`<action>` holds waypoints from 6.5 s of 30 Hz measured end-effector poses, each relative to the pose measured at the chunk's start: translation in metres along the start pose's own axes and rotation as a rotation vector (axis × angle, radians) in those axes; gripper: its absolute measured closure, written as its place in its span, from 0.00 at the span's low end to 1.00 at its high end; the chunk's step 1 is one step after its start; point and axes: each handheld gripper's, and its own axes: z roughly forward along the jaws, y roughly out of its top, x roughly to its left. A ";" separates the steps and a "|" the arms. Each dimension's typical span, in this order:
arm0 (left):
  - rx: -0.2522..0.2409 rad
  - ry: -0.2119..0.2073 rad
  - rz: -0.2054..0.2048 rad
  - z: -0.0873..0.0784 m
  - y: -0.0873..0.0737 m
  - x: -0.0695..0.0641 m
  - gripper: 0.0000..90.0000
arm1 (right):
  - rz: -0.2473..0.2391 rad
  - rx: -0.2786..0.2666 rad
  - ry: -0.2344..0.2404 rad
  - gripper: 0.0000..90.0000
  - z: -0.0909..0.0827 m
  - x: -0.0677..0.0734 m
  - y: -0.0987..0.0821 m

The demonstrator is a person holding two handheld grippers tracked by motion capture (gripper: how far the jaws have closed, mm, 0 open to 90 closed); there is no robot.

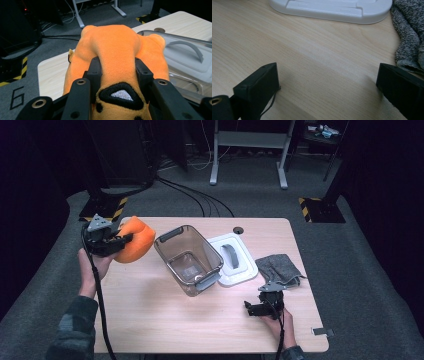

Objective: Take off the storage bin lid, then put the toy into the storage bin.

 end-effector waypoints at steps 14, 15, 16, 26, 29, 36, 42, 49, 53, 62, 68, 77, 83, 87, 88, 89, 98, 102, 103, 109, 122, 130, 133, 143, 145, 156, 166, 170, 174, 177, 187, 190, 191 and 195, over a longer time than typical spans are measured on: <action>-0.010 -0.030 0.040 0.015 0.022 -0.012 0.72 | 0.004 0.003 0.000 0.04 0.000 0.000 0.000; -0.009 -0.033 0.045 0.016 0.023 -0.013 0.72 | 0.001 0.002 0.000 0.04 0.000 0.000 0.000; -0.015 -0.038 0.045 0.018 0.025 -0.016 0.72 | 0.004 0.003 0.000 0.04 0.000 0.000 0.000; -0.033 -0.066 0.062 0.028 0.038 -0.026 0.72 | 0.002 0.002 0.000 0.04 0.000 0.000 0.000; -0.031 -0.080 0.067 0.032 0.043 -0.030 0.72 | 0.003 0.002 0.000 0.04 0.000 0.000 0.000; -0.035 -0.107 0.100 0.046 0.054 -0.046 0.72 | -0.003 -0.001 0.000 0.04 0.000 0.000 0.000; -0.013 -0.130 0.115 0.057 0.055 -0.052 0.72 | -0.005 0.000 -0.001 0.04 0.000 0.000 0.000; -0.013 -0.167 0.121 0.065 0.054 -0.062 0.72 | -0.004 -0.001 -0.004 0.04 0.000 0.000 0.000; -0.007 -0.176 0.124 0.073 0.052 -0.066 0.72 | 0.002 -0.002 -0.005 0.04 0.000 0.000 0.000; -0.001 -0.191 0.125 0.079 0.049 -0.070 0.72 | 0.001 -0.002 -0.005 0.04 0.000 0.000 0.000; 0.008 -0.192 0.120 0.084 0.044 -0.071 0.72 | 0.000 0.000 -0.002 0.04 0.000 0.000 0.000; 0.032 -0.201 0.119 0.091 0.041 -0.077 0.72 | -0.003 0.000 -0.004 0.04 0.000 0.000 0.000; 0.058 -0.196 0.127 0.100 0.036 -0.083 0.72 | 0.001 0.001 -0.005 0.04 0.000 0.000 0.000; 0.073 -0.202 0.130 0.106 0.034 -0.087 0.72 | 0.001 0.000 -0.005 0.04 0.000 0.000 0.000; 0.081 -0.202 0.133 0.106 0.034 -0.087 0.72 | -0.001 0.000 -0.005 0.04 0.000 0.000 0.000; 0.087 -0.204 0.135 0.107 0.034 -0.088 0.72 | -0.001 0.000 -0.005 0.04 0.000 0.000 0.000; 0.121 -0.181 0.140 0.117 0.030 -0.093 0.71 | 0.000 0.001 -0.004 0.04 0.000 0.000 0.000; 0.133 -0.176 0.159 0.121 0.024 -0.096 0.71 | -0.001 0.001 -0.005 0.04 0.000 0.000 0.000; 0.131 -0.178 0.152 0.123 0.021 -0.096 0.71 | 0.002 0.000 -0.006 0.04 0.000 0.001 0.000; 0.146 -0.184 0.146 0.130 0.013 -0.099 0.71 | -0.001 0.001 -0.005 0.04 0.000 0.000 0.000; 0.187 -0.176 0.154 0.139 0.004 -0.102 0.70 | 0.000 0.001 -0.005 0.04 0.000 0.000 0.000; 0.194 -0.170 0.153 0.143 0.001 -0.102 0.70 | -0.002 -0.001 -0.005 0.04 0.000 0.000 0.000; 0.206 -0.172 0.155 0.144 0.000 -0.102 0.70 | -0.002 -0.001 -0.005 0.04 0.000 0.000 0.000; 0.213 -0.163 0.140 0.148 -0.003 -0.102 0.70 | -0.002 -0.001 -0.005 0.04 0.000 0.000 0.000; 0.214 -0.163 0.143 0.148 -0.003 -0.102 0.70 | -0.003 -0.001 -0.005 0.04 0.000 0.000 0.000; 0.244 -0.157 0.139 0.153 -0.006 -0.101 0.69 | -0.002 -0.001 -0.005 0.04 0.000 0.000 0.000; 0.287 -0.136 0.136 0.157 -0.006 -0.103 0.66 | -0.003 -0.001 -0.005 0.04 0.000 0.000 0.000; 0.316 -0.132 0.131 0.159 -0.005 -0.104 0.52 | -0.002 0.000 -0.005 0.04 0.000 0.000 0.000; 0.294 -0.145 0.110 0.156 -0.003 -0.103 0.38 | -0.002 -0.001 -0.006 0.04 0.000 0.000 0.000; 0.273 -0.147 0.104 0.152 -0.001 -0.103 0.33 | -0.001 0.000 -0.006 0.04 0.000 0.000 0.000; 0.199 -0.149 0.066 0.119 0.011 -0.092 0.17 | 0.005 0.010 0.005 0.04 -0.001 0.000 0.000; 0.183 -0.158 0.067 0.109 0.011 -0.089 0.16 | 0.003 -0.001 -0.011 0.04 0.000 0.001 0.000; 0.172 -0.155 0.058 0.106 0.011 -0.090 0.16 | 0.003 -0.001 -0.011 0.04 0.000 0.001 0.000; 0.141 -0.160 0.058 0.091 0.008 -0.089 0.14 | 0.026 0.002 -0.021 0.02 0.000 0.002 0.000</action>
